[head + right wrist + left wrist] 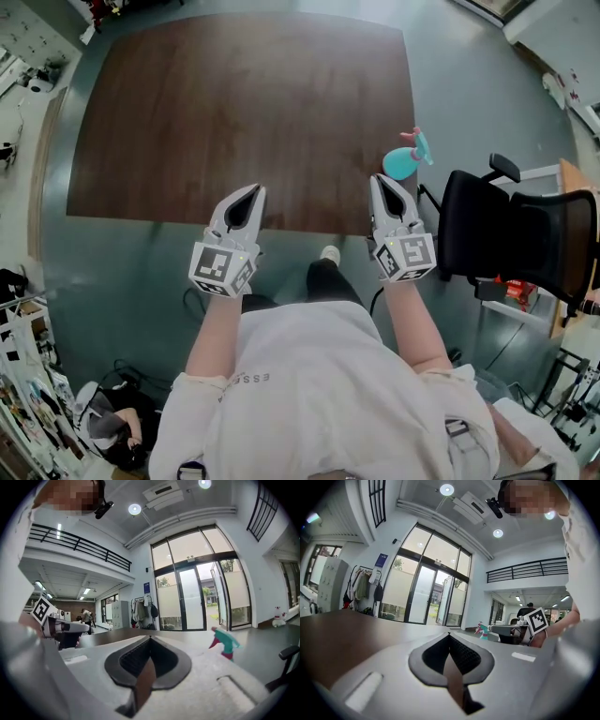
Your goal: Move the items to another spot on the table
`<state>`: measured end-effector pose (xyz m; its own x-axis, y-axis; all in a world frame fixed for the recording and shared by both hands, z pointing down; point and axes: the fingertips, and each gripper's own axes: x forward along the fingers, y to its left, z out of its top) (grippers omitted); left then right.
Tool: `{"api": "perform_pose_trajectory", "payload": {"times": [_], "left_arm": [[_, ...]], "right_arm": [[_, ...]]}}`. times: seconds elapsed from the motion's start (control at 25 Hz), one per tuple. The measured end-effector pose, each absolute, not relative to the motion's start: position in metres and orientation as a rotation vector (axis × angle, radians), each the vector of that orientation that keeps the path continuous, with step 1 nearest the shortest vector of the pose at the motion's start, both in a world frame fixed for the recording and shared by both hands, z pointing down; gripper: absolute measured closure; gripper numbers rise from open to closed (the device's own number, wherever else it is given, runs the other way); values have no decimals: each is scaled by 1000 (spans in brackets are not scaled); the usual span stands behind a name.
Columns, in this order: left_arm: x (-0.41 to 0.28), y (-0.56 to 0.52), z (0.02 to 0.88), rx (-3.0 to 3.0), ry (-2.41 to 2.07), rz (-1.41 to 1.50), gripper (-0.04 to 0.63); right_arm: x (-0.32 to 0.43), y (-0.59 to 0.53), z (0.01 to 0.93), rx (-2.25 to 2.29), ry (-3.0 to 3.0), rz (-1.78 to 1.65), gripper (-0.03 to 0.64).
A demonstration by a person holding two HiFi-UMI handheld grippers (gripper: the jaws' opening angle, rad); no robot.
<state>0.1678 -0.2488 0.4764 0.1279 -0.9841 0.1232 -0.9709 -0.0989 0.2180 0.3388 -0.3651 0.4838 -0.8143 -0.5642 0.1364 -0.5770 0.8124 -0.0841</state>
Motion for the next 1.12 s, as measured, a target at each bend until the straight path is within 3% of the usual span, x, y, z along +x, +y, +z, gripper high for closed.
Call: {"api": "perform_pose_trajectory", "payload": {"times": [0.52, 1.12], "left_arm": [[-22, -73, 445, 2164, -2058, -125, 588], [-45, 11, 453, 2207, -1959, -174, 588]], "right_arm": [[162, -183, 472, 918, -2879, 66, 629], [119, -85, 472, 923, -2850, 108, 627]]}}
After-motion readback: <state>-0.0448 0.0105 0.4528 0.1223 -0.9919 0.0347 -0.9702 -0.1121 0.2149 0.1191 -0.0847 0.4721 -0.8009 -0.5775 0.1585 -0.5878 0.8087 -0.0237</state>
